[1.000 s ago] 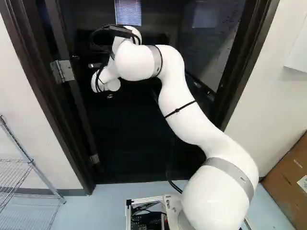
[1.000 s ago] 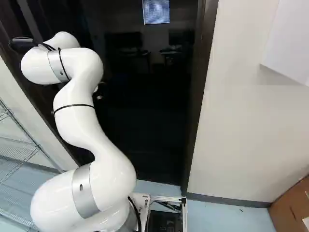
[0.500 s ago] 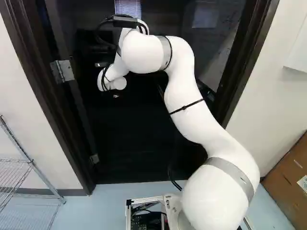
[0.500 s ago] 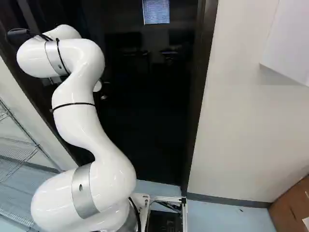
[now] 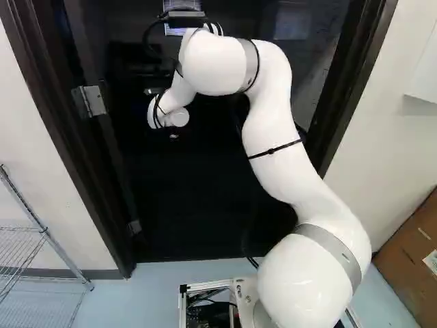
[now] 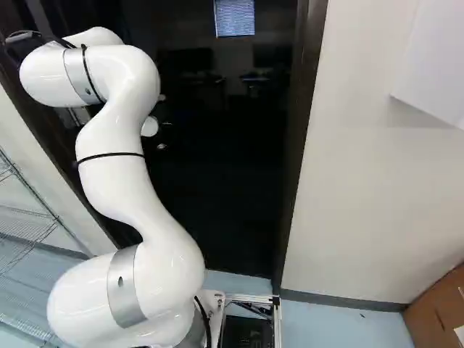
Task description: Open the door and move inside
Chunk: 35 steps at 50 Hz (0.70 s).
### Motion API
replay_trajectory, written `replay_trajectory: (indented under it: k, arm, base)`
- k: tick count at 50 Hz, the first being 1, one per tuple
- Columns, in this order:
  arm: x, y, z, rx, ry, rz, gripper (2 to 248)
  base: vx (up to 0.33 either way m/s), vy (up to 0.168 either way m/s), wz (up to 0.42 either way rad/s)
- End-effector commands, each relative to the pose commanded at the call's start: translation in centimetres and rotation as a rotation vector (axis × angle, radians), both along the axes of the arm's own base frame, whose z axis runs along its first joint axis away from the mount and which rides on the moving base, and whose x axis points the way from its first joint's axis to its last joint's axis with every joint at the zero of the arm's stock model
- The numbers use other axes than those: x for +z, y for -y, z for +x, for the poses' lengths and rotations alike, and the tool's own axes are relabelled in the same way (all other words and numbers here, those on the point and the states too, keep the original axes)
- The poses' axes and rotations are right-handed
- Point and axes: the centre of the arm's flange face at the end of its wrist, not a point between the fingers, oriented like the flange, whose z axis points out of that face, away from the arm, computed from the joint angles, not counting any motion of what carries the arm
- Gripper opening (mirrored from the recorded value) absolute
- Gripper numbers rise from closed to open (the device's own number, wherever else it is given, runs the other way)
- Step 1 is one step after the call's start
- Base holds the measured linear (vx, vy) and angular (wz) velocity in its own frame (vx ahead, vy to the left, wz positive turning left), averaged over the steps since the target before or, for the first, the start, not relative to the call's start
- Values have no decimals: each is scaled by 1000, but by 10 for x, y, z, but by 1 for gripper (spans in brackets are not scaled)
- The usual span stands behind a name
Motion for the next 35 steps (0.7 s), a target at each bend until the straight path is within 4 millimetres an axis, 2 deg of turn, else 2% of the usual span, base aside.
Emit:
replay_trajectory:
  k: [35]
  arm:
    - [7,60,-15,-69,-31,-14,247]
  base:
    - [0,0,0]
